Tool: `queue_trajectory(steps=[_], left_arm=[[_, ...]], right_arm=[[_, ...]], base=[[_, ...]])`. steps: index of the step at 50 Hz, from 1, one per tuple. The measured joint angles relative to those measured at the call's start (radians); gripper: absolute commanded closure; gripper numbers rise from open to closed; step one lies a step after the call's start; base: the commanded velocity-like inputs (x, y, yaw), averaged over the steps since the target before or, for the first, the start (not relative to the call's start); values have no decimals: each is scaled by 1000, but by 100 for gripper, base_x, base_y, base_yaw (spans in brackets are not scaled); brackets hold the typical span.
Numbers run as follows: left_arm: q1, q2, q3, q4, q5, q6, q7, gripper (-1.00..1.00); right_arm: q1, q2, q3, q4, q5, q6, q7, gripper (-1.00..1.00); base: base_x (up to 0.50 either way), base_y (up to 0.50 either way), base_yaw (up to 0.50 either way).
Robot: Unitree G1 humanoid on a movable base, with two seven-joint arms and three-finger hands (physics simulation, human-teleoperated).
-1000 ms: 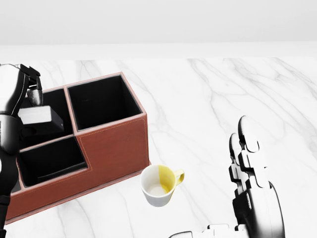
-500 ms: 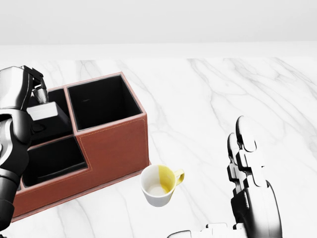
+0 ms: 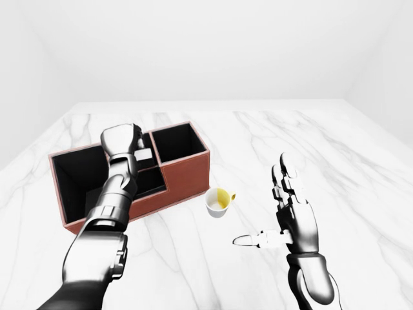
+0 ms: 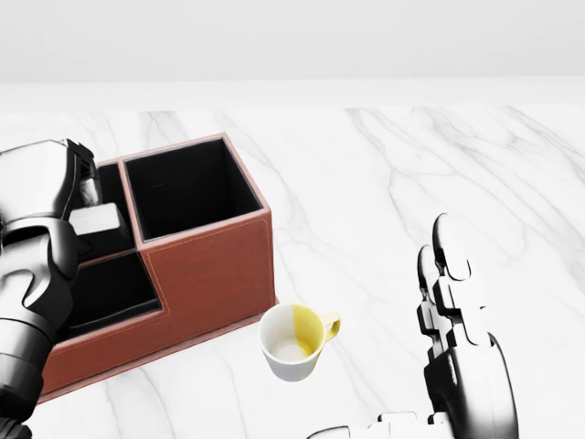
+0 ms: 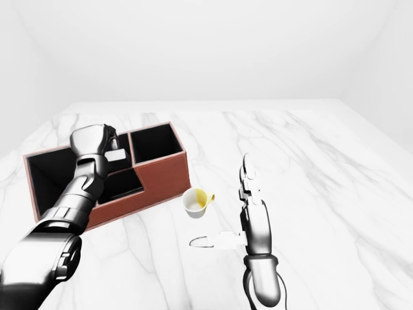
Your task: Pick up the book and place it in the front compartment of the caddy.
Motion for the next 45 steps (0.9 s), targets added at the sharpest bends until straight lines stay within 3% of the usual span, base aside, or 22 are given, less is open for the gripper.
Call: queue_trajectory(steps=[11, 12, 13, 32, 38, 45], left_arm=[[-11, -22, 3, 29, 70, 0, 3, 95], [-12, -23, 2, 31, 76, 0, 2, -32], [-12, -26, 0, 34, 77, 0, 2, -100], [7, -30, -16, -1, 75, 0, 2, -100], [92, -2, 9, -231, 103, 0, -48, -100], [227, 24, 77, -603, 174, 0, -194, -100]], right_arm=[[2, -1, 2, -2, 1, -2, 0, -100], [3, -1, 2, -2, 1, -2, 0, -100], [3, -2, 3, -2, 1, -2, 0, -100], [-1, -1, 1, 1, 3, 1, 1, -100], [-3, -1, 1, 3, 2, 2, 1, -100], [-4, 0, 1, 4, 2, 2, 0, -100]], base=[[0, 0, 0], [0, 0, 0], [0, 0, 0], [0, 0, 0], [0, 0, 0], [0, 0, 0]])
